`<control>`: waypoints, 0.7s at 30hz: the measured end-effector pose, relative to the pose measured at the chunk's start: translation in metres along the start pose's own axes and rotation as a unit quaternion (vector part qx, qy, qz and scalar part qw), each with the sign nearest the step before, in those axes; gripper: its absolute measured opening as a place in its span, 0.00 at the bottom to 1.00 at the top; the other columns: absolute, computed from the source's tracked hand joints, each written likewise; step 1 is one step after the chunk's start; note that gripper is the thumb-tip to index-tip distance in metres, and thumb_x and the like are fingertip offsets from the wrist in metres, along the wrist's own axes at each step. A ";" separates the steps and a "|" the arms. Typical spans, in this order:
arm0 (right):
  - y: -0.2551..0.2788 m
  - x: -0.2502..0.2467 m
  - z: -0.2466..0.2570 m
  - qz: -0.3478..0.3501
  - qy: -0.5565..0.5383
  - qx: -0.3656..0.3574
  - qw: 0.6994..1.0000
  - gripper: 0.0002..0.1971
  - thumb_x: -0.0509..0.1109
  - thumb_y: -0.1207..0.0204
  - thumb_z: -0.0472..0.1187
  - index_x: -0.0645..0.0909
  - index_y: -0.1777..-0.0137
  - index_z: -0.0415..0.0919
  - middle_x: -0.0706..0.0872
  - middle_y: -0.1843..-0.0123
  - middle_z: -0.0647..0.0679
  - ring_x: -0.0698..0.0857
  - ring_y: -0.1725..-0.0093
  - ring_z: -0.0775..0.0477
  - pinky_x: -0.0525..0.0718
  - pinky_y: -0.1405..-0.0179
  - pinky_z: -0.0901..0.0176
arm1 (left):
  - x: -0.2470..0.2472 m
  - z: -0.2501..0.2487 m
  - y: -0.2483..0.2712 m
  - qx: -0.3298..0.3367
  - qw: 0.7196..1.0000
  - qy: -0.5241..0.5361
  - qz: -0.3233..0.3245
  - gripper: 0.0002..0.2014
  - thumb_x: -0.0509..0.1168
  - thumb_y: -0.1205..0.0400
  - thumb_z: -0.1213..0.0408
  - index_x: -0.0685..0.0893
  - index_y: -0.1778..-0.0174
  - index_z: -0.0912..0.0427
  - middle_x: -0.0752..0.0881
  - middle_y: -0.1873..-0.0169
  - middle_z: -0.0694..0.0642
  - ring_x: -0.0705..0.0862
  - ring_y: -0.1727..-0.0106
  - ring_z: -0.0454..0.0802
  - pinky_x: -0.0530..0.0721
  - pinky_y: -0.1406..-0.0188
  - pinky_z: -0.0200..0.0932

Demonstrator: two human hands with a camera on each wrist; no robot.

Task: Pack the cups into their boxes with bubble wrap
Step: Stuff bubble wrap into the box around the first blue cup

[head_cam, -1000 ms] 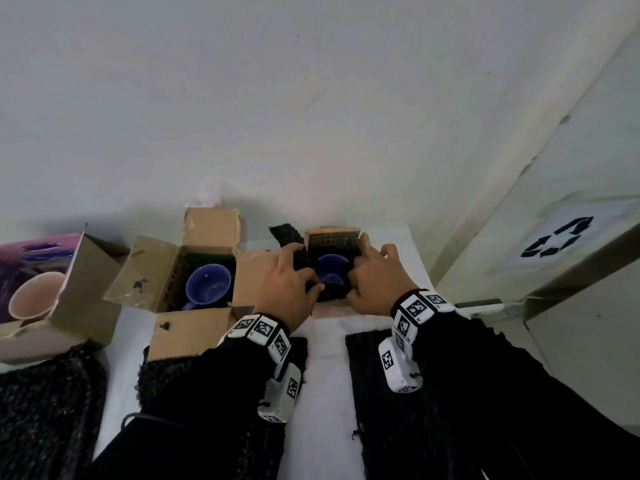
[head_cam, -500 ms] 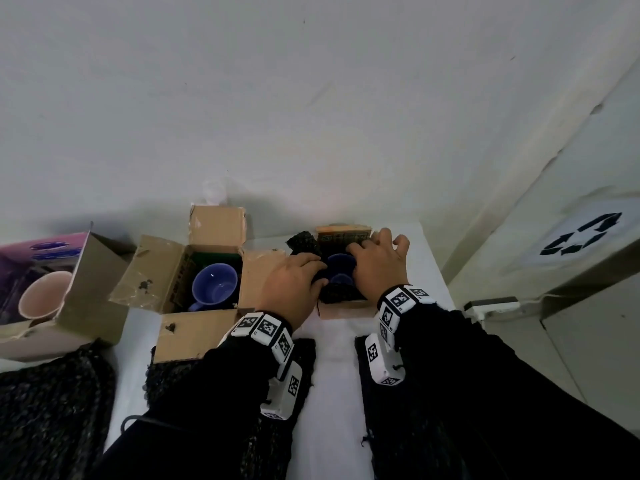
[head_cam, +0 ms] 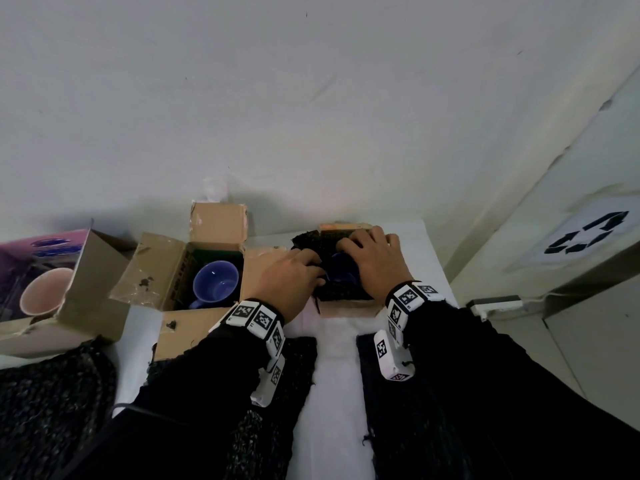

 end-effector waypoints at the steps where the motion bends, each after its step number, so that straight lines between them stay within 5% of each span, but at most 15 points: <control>1: 0.000 0.001 0.000 -0.001 -0.017 -0.022 1.000 0.23 0.76 0.33 0.46 0.79 0.36 0.54 0.82 0.41 0.48 0.77 0.44 0.38 0.72 0.52 0.46 | 0.002 0.002 0.001 -0.012 1.000 0.007 0.002 0.12 0.65 0.17 0.56 0.88 0.41 0.49 0.81 0.34 0.50 0.81 0.40 0.49 0.70 0.41 0.38; 5: 0.000 0.003 0.001 0.030 -0.035 -0.046 0.998 0.22 0.71 0.26 0.44 0.79 0.32 0.56 0.84 0.39 0.48 0.79 0.42 0.37 0.71 0.47 0.44 | 0.002 0.003 0.000 -0.030 0.999 0.010 -0.010 0.23 0.62 0.16 0.52 0.75 0.25 0.53 0.77 0.29 0.51 0.74 0.32 0.51 0.63 0.35 0.39; 10: 0.001 0.003 0.000 0.049 -0.047 -0.033 0.997 0.20 0.68 0.24 0.46 0.79 0.32 0.54 0.83 0.38 0.48 0.79 0.42 0.37 0.68 0.43 0.44 | 0.001 0.013 0.001 -0.087 0.996 -0.002 0.007 0.19 0.62 0.18 0.46 0.81 0.32 0.44 0.73 0.26 0.54 0.68 0.27 0.56 0.68 0.29 0.50; 13: 0.001 0.004 -0.001 0.058 -0.058 -0.031 0.996 0.21 0.67 0.23 0.47 0.77 0.29 0.53 0.82 0.36 0.47 0.78 0.39 0.38 0.67 0.39 0.43 | 0.007 0.005 -0.007 -0.023 0.999 -0.004 0.024 0.17 0.60 0.15 0.54 0.82 0.31 0.50 0.75 0.26 0.53 0.68 0.24 0.52 0.62 0.27 0.44; 17: 0.001 0.005 -0.003 0.068 -0.060 -0.029 0.995 0.21 0.65 0.22 0.47 0.75 0.28 0.55 0.80 0.34 0.49 0.76 0.37 0.39 0.64 0.38 0.45 | 0.010 0.000 -0.005 0.031 0.999 -0.007 0.031 0.17 0.65 0.19 0.63 0.83 0.33 0.54 0.87 0.41 0.53 0.82 0.37 0.55 0.79 0.38 0.49; 21: 0.001 0.005 -0.004 0.085 -0.056 -0.029 0.994 0.24 0.64 0.22 0.46 0.72 0.25 0.55 0.78 0.31 0.50 0.74 0.35 0.40 0.62 0.35 0.46 | 0.004 0.003 -0.005 -0.004 1.000 -0.012 0.005 0.18 0.60 0.15 0.55 0.76 0.29 0.49 0.83 0.38 0.48 0.80 0.37 0.49 0.74 0.42 0.41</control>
Point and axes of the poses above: each hand's wrist, its own y-axis away from the middle knuckle, its own x-axis out of the palm, z = x × y, the point moved 5 cm from there along -y, towards the middle knuckle
